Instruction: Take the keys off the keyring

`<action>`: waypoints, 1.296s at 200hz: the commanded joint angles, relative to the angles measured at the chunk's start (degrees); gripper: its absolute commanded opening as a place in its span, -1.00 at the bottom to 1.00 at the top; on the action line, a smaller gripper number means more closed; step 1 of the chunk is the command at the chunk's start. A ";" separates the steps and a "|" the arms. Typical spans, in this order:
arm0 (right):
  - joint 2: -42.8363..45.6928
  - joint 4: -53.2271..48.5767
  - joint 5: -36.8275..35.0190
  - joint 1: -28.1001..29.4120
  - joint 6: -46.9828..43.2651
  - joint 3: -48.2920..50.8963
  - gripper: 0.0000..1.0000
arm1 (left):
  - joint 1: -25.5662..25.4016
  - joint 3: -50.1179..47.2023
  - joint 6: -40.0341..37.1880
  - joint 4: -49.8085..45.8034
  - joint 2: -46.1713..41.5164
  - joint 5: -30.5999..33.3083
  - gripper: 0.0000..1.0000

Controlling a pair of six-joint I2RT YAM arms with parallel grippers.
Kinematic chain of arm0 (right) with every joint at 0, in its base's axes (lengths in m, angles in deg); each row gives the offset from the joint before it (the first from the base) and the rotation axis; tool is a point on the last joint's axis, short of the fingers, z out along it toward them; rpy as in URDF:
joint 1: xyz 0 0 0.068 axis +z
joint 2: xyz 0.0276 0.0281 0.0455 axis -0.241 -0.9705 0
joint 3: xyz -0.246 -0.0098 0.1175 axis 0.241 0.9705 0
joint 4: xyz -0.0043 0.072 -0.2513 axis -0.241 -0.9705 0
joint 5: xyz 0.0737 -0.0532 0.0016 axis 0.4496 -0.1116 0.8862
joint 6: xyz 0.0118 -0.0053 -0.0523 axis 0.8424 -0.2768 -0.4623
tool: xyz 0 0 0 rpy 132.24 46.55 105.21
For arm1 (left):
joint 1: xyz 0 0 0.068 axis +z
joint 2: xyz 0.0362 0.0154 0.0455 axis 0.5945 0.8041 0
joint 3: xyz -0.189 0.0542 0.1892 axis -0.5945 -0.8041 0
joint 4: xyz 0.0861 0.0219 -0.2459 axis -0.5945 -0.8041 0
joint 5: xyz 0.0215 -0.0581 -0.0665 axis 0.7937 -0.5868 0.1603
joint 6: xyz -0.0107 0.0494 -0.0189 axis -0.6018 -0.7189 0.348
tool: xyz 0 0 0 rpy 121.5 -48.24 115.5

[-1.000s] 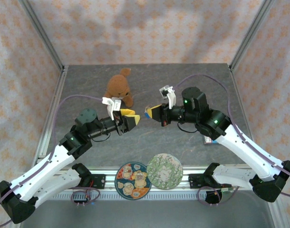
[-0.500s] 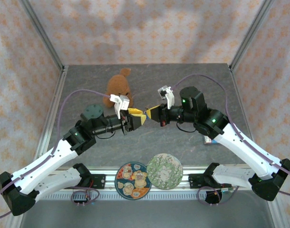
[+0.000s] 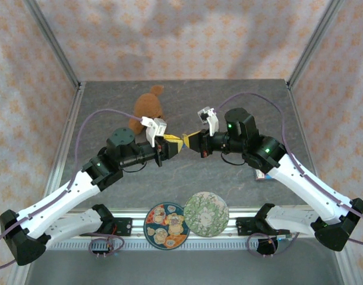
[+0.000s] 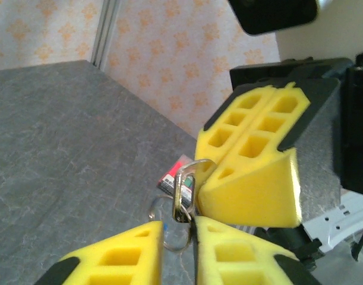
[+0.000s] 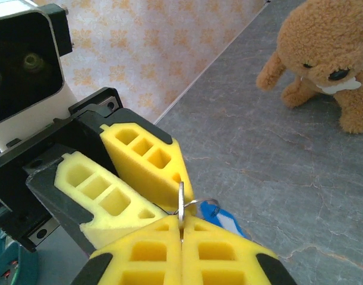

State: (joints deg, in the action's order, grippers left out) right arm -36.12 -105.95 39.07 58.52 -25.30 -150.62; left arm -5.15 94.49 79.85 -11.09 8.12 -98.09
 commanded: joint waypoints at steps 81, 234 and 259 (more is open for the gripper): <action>-1.21 -0.69 -2.21 -0.10 -1.05 -3.50 -1.00 | -0.82 3.15 -2.89 0.35 2.79 3.98 -0.44; -0.60 2.43 -2.18 -2.97 3.91 -1.14 -1.00 | -1.09 -0.49 -4.10 5.59 -1.74 6.19 -1.00; -0.21 2.37 -2.65 -2.98 2.47 -1.64 -1.00 | -1.07 -1.20 -3.60 4.84 -2.25 6.58 -0.78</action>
State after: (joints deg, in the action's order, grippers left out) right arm -37.59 -105.45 37.81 56.49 -22.22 -151.96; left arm -5.83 94.21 77.01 -8.36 7.55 -92.82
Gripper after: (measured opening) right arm 0.046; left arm 0.051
